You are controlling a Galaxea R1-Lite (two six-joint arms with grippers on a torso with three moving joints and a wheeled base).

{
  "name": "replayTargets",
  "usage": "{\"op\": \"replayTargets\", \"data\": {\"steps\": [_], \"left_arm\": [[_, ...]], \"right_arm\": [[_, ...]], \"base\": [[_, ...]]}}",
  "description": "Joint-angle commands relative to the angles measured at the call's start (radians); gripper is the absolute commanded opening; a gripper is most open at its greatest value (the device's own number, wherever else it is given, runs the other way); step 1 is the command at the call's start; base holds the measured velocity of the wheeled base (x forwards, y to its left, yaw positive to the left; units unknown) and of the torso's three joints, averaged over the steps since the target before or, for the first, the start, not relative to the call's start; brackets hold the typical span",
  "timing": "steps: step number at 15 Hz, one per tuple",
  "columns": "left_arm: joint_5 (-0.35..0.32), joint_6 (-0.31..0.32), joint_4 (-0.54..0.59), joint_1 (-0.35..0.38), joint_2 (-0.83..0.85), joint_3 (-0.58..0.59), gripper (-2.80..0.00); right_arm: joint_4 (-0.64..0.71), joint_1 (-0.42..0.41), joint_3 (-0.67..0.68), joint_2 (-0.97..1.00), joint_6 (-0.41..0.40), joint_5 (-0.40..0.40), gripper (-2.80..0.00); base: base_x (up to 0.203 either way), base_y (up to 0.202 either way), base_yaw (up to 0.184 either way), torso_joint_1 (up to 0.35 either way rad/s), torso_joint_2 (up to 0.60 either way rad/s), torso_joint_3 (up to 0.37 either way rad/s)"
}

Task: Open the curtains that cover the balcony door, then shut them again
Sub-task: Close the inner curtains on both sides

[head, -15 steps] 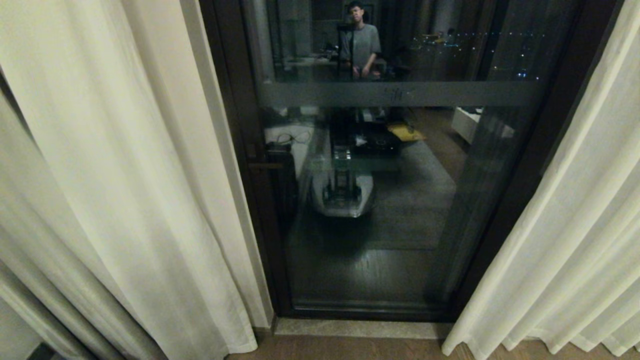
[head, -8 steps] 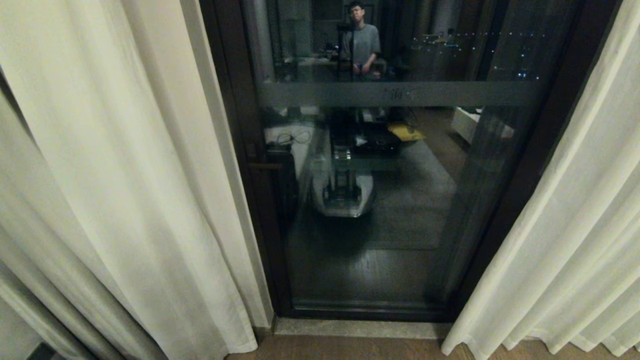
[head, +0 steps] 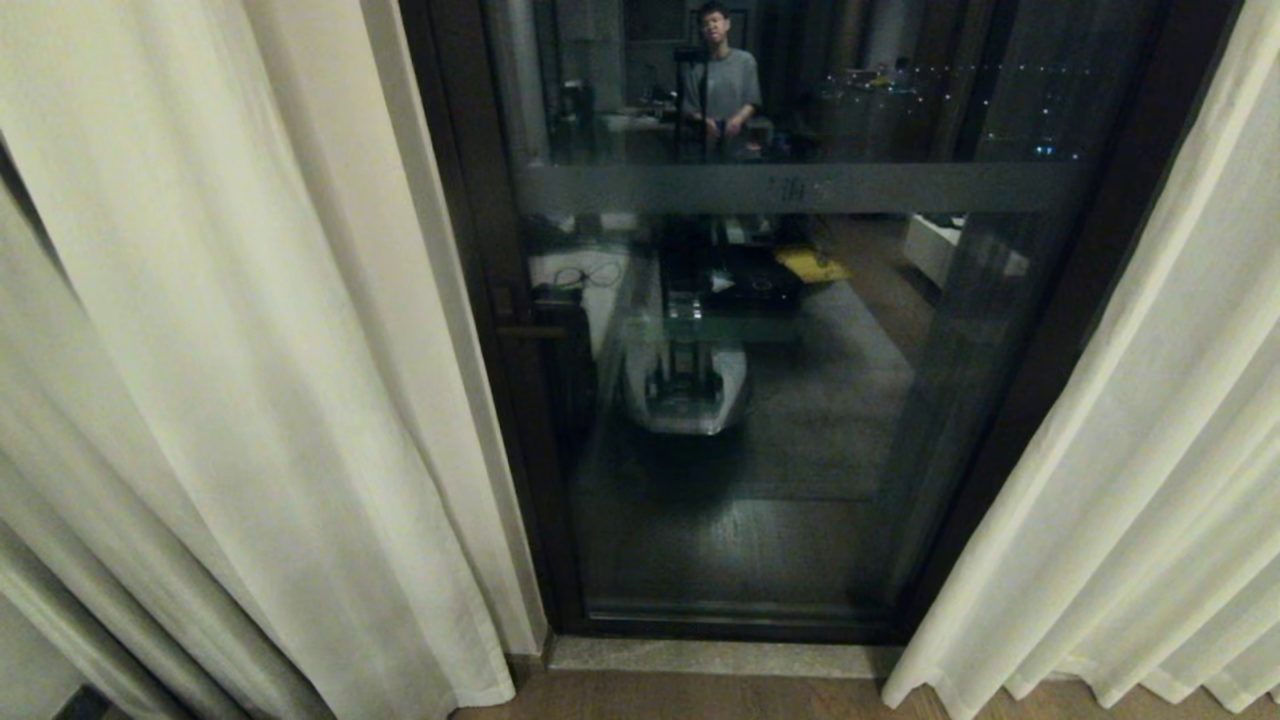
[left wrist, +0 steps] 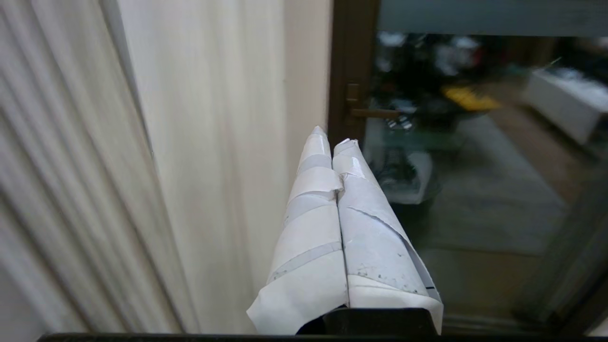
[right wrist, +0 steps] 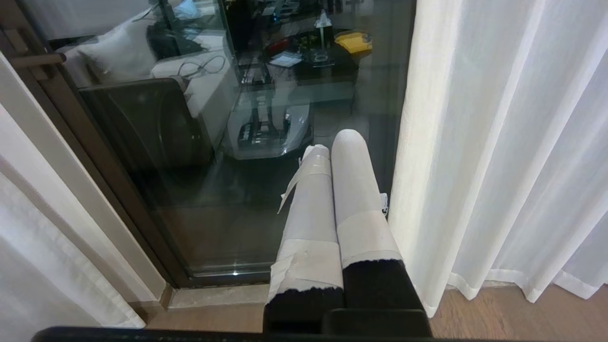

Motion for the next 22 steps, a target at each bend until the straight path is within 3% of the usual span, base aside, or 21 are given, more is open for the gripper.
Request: {"op": "replayTargets", "data": {"steps": [1,5,6,10,17,22], "left_arm": [[0.026,-0.001,-0.012,0.001,0.249,-0.093,-2.8],[0.079,-0.015,-0.172,0.004,0.532,-0.179,-2.8],[0.098,-0.027,-0.217,0.004,0.599,-0.199,0.0],[0.136,-0.072,-0.384,0.03,0.787,-0.225,0.0],[0.133,-0.079,-0.757,0.133,1.131,-0.308,0.0],[0.13,-0.078,-0.898,0.195,1.349,-0.415,0.0]], "right_arm": [[-0.001,0.0,0.0,0.001,0.0,0.0,-2.8],[-0.001,0.0,0.0,0.001,0.0,0.0,-2.8],[-0.001,0.0,0.0,0.001,0.0,0.0,-2.8],[-0.001,0.0,0.0,0.001,0.0,0.0,-2.8],[-0.001,0.0,0.0,0.001,0.0,0.0,-2.8],[-0.001,0.0,0.0,0.001,0.0,0.0,-2.8]], "base": [[0.0,0.0,0.0,0.0,0.0,0.0],[0.0,0.0,0.0,0.0,0.0,0.0],[0.0,0.0,0.0,0.0,0.0,0.0],[0.0,0.0,0.0,0.0,0.0,0.0],[0.0,0.0,0.0,0.0,0.0,0.0],[0.0,0.0,0.0,0.0,0.0,0.0]]}}
